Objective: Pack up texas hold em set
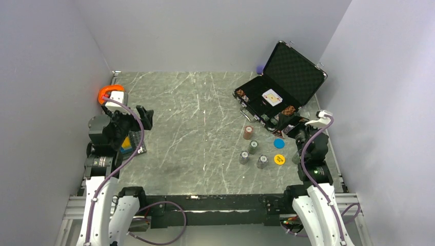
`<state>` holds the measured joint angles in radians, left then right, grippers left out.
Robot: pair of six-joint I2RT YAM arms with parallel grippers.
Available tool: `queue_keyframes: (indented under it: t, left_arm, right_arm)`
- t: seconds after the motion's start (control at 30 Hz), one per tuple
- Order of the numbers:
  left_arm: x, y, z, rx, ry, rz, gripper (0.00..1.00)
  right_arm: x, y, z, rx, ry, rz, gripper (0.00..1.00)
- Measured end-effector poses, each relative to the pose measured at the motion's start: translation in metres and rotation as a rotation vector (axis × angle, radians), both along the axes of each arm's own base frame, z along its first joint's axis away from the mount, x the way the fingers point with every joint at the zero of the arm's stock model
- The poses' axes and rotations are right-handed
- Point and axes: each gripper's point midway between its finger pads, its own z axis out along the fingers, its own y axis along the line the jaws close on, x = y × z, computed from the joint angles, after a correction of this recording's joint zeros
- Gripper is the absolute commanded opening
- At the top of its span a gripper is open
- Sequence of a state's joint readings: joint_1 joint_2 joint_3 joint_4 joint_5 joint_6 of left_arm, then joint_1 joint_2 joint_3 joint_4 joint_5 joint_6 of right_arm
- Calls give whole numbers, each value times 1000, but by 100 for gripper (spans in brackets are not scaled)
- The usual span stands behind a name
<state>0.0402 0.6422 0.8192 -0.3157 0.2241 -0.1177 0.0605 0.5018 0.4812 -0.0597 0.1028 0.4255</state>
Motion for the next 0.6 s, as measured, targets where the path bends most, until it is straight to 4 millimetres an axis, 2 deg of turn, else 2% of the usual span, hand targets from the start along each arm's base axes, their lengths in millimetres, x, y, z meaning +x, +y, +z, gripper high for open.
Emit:
queue_keyframes:
  t: [0.2, 0.27, 0.43, 0.6]
  left_arm:
    - [4, -13, -10, -3, 39, -43, 100]
    - [4, -19, -13, -3, 51, -62, 99]
    - [2, -26, -11, 0, 43, -88, 99]
    - [2, -27, -13, -1, 52, -91, 99]
  right_arm:
    - [-4, 3, 15, -4, -68, 21, 100]
    - [-2, 4, 13, -11, -54, 29, 99]
    - [7, 5, -3, -27, 95, 32, 89]
    - [22, 14, -3, -26, 230, 80, 80]
